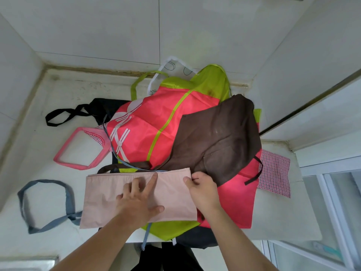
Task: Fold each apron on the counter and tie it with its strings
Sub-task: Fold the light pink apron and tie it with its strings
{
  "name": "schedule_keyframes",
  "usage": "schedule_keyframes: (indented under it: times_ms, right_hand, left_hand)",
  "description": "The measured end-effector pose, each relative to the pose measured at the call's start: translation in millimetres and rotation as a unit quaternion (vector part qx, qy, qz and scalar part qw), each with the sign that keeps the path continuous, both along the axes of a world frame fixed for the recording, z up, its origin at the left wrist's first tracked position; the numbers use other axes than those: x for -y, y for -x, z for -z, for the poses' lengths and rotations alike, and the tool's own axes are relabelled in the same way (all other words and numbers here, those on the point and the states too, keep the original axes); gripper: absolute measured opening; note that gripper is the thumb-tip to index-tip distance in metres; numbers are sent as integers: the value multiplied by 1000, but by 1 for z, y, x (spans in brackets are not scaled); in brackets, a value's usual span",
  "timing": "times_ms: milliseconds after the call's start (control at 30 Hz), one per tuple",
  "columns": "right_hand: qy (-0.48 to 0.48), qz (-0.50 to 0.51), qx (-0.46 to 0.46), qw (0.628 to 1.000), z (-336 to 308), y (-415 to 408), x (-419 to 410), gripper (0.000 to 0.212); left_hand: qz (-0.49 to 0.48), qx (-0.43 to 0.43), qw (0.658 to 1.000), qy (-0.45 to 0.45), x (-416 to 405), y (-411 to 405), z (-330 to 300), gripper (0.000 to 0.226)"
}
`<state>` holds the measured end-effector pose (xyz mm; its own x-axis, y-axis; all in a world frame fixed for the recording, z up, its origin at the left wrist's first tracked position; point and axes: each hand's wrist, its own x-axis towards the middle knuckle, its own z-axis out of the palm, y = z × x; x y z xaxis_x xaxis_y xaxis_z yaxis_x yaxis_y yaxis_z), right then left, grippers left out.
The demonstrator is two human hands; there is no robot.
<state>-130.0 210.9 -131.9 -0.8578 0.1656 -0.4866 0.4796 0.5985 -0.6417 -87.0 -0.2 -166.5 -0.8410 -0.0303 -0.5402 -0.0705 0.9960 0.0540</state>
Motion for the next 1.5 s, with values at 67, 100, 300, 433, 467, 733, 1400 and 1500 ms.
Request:
schedule_keyframes:
  times_ms: [67,100,300,433,467,733,1400,1500]
  right_hand:
    - [-37,-53,15,998,0,22,-2,44]
    - [-54,-76,36,995,-1,30,-4,45]
    - [-68,-43,-59,995,3,40,-1,50]
    - [-54,-8,-52,997,9,20,5,51]
    - [-50,13,-71,996,10,13,7,50]
    - [-4,19,89,996,15,-40,2,13]
    - [22,-62,-67,996,-79,-68,72,19]
    - [1,-138,-75,988,-76,-77,123,16]
  left_hand:
    - [3,5,1000,2,0,0,-1,108]
    - [4,7,1000,2,0,1,-1,108]
    - [12,12,1000,-11,0,4,-7,109]
    - [16,14,1000,-13,0,4,-6,110]
    - [16,14,1000,-14,0,4,-5,111]
    - [1,22,999,-38,4,1,-5,118]
    - [-391,23,793,-466,64,-27,-17,66]
    - [-522,70,618,-584,77,-25,-23,28]
